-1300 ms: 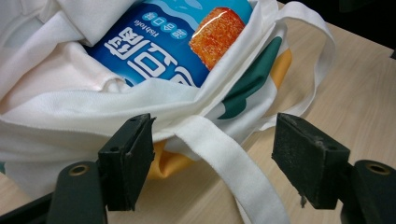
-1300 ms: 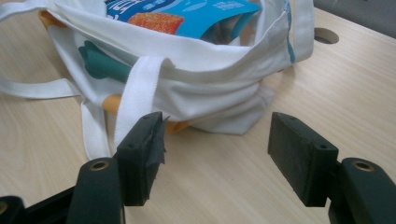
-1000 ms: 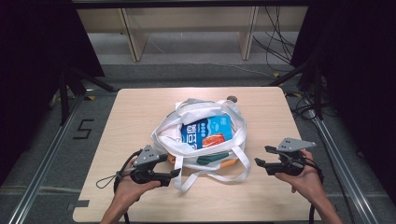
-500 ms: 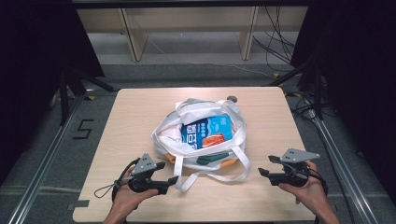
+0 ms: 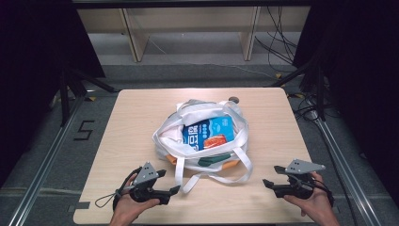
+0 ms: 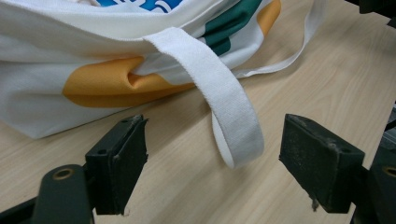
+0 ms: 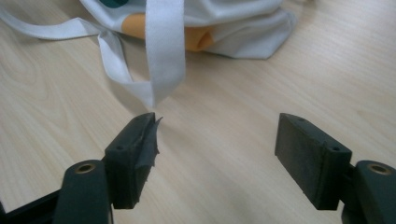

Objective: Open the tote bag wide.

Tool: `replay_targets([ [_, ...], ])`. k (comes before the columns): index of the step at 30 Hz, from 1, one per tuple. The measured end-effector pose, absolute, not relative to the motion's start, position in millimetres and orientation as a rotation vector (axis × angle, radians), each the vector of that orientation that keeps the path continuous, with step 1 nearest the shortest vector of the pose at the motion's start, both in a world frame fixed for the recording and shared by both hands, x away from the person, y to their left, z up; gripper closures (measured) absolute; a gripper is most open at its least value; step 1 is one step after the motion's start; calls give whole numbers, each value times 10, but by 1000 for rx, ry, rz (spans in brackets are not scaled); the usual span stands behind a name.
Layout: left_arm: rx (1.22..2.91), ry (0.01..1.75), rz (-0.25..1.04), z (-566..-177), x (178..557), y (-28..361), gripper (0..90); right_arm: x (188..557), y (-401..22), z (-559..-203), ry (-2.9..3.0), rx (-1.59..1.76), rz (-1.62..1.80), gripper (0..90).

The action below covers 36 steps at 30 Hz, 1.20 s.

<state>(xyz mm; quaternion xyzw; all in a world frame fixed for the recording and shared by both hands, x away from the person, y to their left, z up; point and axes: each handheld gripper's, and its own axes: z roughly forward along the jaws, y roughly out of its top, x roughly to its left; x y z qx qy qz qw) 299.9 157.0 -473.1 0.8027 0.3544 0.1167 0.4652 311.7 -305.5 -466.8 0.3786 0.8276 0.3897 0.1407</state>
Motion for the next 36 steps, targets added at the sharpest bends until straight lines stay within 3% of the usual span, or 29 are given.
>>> replay_targets([
  [15, 1954, 885, 338, -4840, 2840, 1575, 218, 2916, -3107, -4785, 2378, 1073, 1123, 303],
  [36, 1967, 899, 348, -4875, 2831, 1568, 217, 2907, -3107, -4853, 2395, 1088, 1126, 303],
])
